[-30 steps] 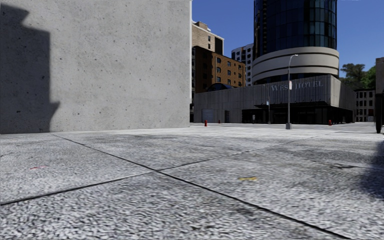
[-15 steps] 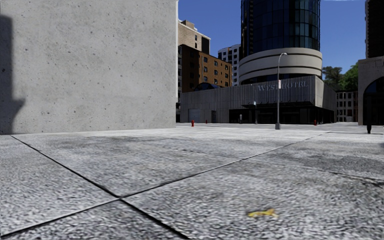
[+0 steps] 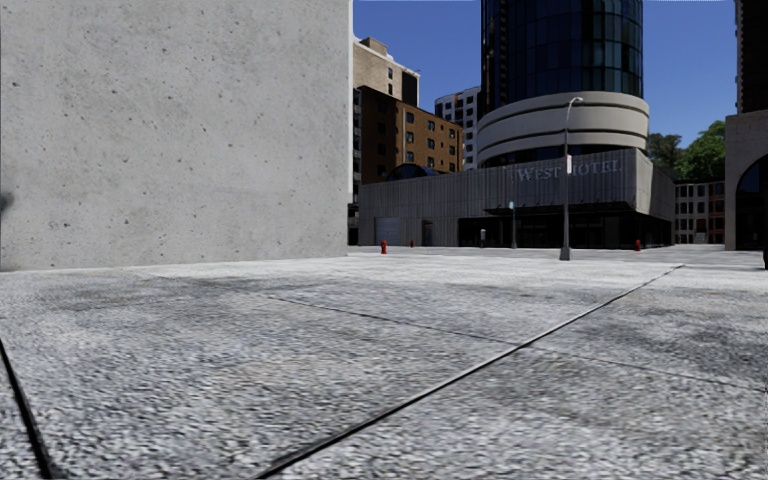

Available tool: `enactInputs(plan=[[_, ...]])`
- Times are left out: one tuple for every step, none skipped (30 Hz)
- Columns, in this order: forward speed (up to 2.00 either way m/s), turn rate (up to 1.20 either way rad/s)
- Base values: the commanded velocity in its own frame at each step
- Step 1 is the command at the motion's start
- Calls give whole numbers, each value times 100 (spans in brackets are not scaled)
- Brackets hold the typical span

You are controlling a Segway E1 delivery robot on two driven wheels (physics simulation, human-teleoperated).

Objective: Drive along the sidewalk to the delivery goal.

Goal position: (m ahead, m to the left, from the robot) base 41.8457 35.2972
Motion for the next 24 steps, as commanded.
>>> enactInputs(plan=[[200, 0], [200, 0], [200, 0], [200, 0], [200, 0], [200, 0], [200, 0], [200, 0], [200, 0], [200, 0], [200, 0], [200, 0], [200, 0], [200, 0], [200, 0], [200, 0], [200, 0], [200, 0], [200, 0], [200, 0], [200, 0], [200, 0], [200, 0], [200, 0]])
